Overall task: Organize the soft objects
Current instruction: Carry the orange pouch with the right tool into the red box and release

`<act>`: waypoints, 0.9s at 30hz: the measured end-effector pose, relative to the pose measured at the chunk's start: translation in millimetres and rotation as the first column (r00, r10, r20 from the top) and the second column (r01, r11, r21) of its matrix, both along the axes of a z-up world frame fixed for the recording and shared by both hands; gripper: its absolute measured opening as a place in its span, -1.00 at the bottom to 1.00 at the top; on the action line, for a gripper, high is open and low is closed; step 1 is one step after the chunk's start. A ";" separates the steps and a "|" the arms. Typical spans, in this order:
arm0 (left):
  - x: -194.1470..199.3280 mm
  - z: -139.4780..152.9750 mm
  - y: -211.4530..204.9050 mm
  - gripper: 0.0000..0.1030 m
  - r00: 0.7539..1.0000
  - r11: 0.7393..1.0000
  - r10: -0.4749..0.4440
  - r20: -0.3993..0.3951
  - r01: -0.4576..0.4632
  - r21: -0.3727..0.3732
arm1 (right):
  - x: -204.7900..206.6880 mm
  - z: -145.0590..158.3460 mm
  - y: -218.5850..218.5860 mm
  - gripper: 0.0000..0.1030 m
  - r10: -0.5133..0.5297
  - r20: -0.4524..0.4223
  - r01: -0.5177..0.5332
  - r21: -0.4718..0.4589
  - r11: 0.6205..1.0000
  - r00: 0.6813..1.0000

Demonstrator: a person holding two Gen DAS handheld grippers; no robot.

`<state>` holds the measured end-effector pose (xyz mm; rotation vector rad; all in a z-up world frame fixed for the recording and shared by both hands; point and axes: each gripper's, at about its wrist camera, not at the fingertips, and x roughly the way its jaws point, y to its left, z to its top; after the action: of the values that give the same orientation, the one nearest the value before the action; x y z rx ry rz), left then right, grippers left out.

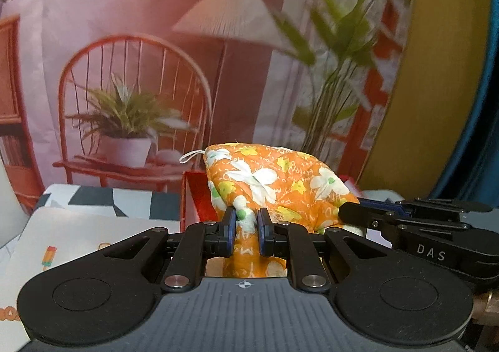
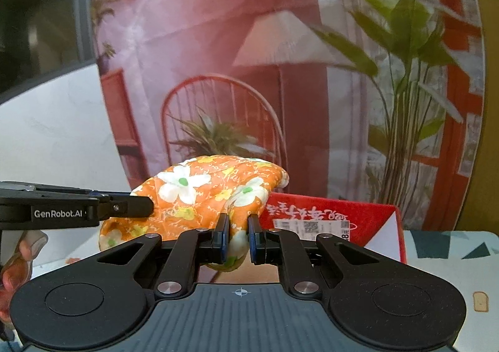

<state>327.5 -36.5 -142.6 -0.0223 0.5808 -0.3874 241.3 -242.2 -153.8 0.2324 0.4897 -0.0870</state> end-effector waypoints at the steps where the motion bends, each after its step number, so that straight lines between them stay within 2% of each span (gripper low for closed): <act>1: 9.3 -5.1 -1.6 -0.70 1.000 1.000 0.000 -0.018 0.000 0.012 | 9.0 -5.5 -4.2 -0.77 -0.004 -0.019 0.004 0.006 1.000 1.000; 4: 30.4 -22.2 -5.1 -0.70 0.998 0.998 0.003 -0.066 0.001 0.060 | 35.9 -25.5 -14.9 -0.77 -0.009 -0.092 0.012 0.033 0.999 0.996; 11: 66.7 -55.5 -11.9 -0.70 0.985 0.992 -0.002 -0.170 0.023 0.123 | 68.4 -63.6 -20.6 -0.77 -0.026 -0.214 0.040 0.064 0.997 0.977; 21: 76.6 -74.7 -23.6 -0.63 0.973 0.975 -0.021 -0.230 0.071 0.212 | 82.0 -98.9 -31.5 -0.76 -0.049 -0.362 0.107 0.141 0.984 0.931; 23: 77.1 -75.4 -24.6 -0.45 0.973 0.972 -0.021 -0.231 0.073 0.222 | 82.6 -102.9 -32.0 -0.75 -0.047 -0.377 0.109 0.144 0.984 0.925; 24: 76.6 -75.3 -24.5 -0.38 0.974 0.972 -0.020 -0.227 0.073 0.225 | 82.9 -104.2 -31.9 -0.68 -0.049 -0.383 0.111 0.141 0.984 0.922; 26: 75.1 -73.7 -25.7 -0.10 0.976 0.971 -0.023 -0.215 0.073 0.227 | 83.5 -105.0 -31.7 -0.59 -0.055 -0.392 0.114 0.130 0.985 0.918; 27: 74.3 -72.6 -25.4 -0.06 0.977 0.972 -0.027 -0.211 0.075 0.223 | 83.2 -105.0 -31.8 -0.54 -0.056 -0.392 0.114 0.126 0.985 0.918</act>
<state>401.8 -61.9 -215.2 0.1776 0.8313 -0.3679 324.4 -274.0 -258.8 0.3848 0.8841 -0.1851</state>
